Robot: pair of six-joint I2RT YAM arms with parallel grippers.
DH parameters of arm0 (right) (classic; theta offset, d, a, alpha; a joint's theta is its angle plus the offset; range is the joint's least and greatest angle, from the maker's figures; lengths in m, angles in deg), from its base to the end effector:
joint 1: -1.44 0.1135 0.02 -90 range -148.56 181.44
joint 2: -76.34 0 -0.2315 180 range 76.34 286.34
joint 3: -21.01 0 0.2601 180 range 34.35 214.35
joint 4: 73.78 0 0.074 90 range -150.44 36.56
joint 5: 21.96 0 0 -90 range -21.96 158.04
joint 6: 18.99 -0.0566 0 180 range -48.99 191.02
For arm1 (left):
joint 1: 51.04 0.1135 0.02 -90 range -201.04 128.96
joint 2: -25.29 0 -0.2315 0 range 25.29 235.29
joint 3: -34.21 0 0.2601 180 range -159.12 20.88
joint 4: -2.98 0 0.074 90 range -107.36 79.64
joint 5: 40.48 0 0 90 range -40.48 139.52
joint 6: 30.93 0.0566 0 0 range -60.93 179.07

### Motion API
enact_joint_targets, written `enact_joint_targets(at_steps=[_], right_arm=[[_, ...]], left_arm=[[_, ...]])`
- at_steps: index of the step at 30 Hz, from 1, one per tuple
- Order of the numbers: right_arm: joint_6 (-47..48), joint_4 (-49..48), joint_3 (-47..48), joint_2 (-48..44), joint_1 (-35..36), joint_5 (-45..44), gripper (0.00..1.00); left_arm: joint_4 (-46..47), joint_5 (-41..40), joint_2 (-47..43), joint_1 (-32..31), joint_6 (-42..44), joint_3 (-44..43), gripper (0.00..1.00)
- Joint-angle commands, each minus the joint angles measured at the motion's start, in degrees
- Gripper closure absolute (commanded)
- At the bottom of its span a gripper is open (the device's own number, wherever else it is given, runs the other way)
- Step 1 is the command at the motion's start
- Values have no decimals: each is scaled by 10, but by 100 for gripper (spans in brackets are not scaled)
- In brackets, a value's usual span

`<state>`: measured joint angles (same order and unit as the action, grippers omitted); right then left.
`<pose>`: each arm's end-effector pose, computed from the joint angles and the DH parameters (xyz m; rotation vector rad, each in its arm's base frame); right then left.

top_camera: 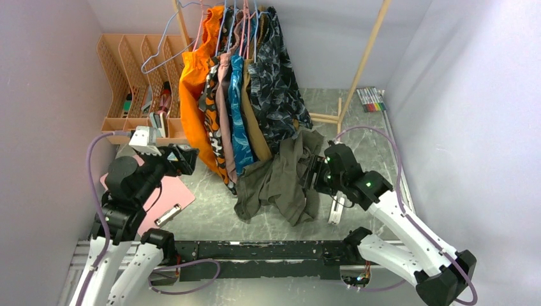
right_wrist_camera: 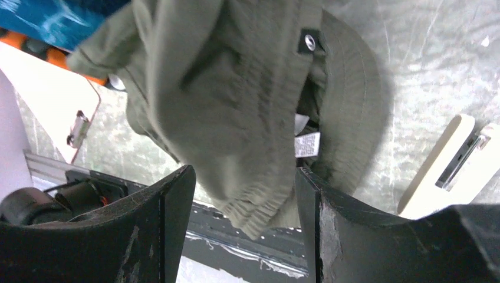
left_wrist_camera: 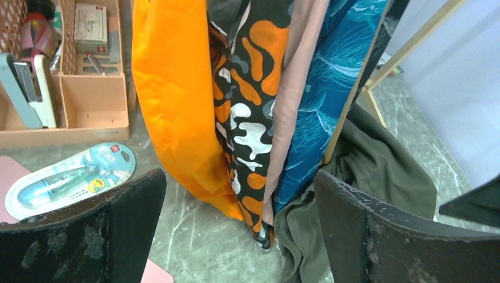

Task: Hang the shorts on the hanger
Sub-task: Adjust the shorts at the center of the board.

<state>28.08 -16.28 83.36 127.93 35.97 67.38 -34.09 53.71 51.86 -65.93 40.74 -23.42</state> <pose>0.1826 0.1248 0.2484 0.1872 2.4717 0.6038 0.1589 -0.0465 0.3376 0.0049 1.6998 -0.4967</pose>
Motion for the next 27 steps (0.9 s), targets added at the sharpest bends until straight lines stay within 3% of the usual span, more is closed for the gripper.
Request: enact_joint_targets(at_steps=[1, 6, 10, 14, 19, 23, 25, 27], right_arm=[[-4, 17, -49, -34, 2, 44, 34], [-4, -54, -114, -40, 2, 170, 34], [-20, -120, -146, -19, 7, 213, 34], [-41, -183, -157, -3, 37, 239, 46], [-89, -278, -127, 0, 100, 235, 71], [-123, -350, -86, 32, 154, 185, 85], [-122, -357, -64, 52, 175, 152, 87], [-114, -314, -40, 55, 187, 100, 77]], left_arm=[[26, -26, 24, -3, -38, 6, 1], [27, -44, 45, -3, -85, 10, 1], [31, -11, 45, -3, -76, 14, 1], [29, 29, 29, -3, -55, 13, 1], [32, 127, 20, -3, -48, 14, 1], [71, 210, 14, -3, -98, 55, 2], [97, 252, 8, -3, -124, 89, 2], [95, 261, 9, -6, -137, 108, 2]])
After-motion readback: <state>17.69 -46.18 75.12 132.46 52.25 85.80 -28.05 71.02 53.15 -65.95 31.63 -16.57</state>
